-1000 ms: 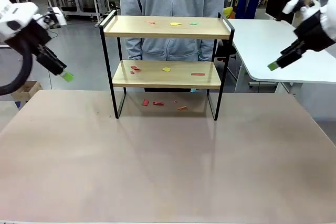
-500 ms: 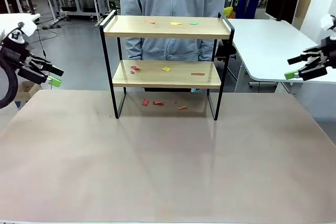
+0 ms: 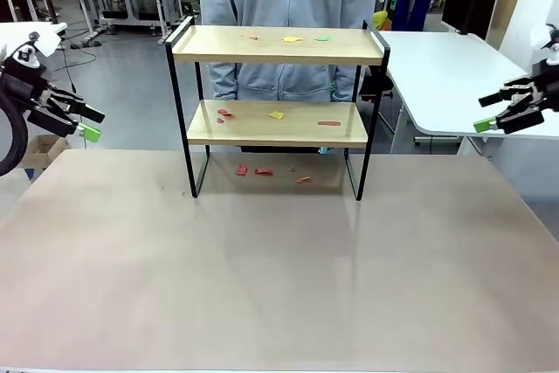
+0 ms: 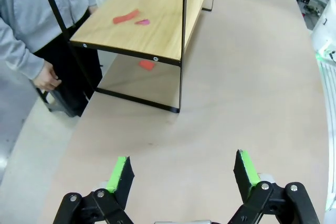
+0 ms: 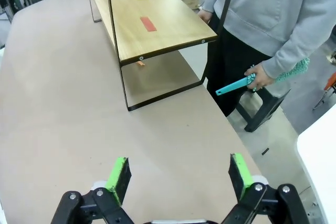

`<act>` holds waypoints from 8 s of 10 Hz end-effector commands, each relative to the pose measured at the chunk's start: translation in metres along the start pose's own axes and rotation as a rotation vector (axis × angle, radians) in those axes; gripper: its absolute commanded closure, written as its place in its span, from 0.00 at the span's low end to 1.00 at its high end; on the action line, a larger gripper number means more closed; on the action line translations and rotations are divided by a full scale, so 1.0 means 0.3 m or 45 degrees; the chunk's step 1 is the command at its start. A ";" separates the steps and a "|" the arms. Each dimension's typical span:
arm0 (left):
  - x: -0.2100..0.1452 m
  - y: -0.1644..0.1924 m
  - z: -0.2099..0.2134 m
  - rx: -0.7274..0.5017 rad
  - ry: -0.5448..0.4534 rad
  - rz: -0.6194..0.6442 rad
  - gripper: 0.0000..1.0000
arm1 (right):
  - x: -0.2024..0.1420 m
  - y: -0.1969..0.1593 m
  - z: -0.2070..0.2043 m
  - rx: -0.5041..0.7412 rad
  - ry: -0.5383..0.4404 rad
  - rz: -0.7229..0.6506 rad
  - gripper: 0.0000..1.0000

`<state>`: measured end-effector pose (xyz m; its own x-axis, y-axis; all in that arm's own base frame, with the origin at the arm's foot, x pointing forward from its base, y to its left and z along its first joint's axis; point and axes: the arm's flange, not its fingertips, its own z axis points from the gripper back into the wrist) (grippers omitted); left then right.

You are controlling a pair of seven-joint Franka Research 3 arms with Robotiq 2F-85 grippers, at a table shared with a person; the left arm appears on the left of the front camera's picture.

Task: Clean the shelf.
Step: Pick up the Duster handed by the human.

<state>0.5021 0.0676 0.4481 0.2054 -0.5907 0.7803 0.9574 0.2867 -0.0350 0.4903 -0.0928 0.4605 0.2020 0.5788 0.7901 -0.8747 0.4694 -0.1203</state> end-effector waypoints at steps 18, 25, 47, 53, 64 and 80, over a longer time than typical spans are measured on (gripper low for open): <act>-0.338 0.429 -0.041 -0.272 -0.865 -0.314 0.00 | -0.393 -0.439 -0.113 0.337 -0.864 -0.163 0.00; -0.336 0.423 -0.049 -0.279 -0.822 -0.297 0.00 | -0.405 -0.430 -0.113 0.352 -0.826 -0.197 0.00; -0.336 0.423 -0.049 -0.279 -0.822 -0.297 0.00 | -0.152 -0.458 0.138 0.218 -0.602 -0.247 0.00; -0.336 0.423 -0.049 -0.279 -0.822 -0.297 0.00 | 0.427 -0.302 0.410 -0.204 0.050 -0.434 0.00; -0.336 0.423 -0.049 -0.279 -0.822 -0.297 0.00 | 0.585 -0.168 0.336 -0.534 0.336 -0.477 0.00; -0.336 0.423 -0.049 -0.279 -0.822 -0.297 0.00 | 0.627 0.239 -0.171 -0.714 0.454 -0.869 0.00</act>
<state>0.6060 0.1521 0.3544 -0.1006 -0.0365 0.9943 0.9948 0.0106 0.1010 0.4840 0.0777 0.5714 0.7973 0.2184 0.5627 -0.2438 0.9693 -0.0308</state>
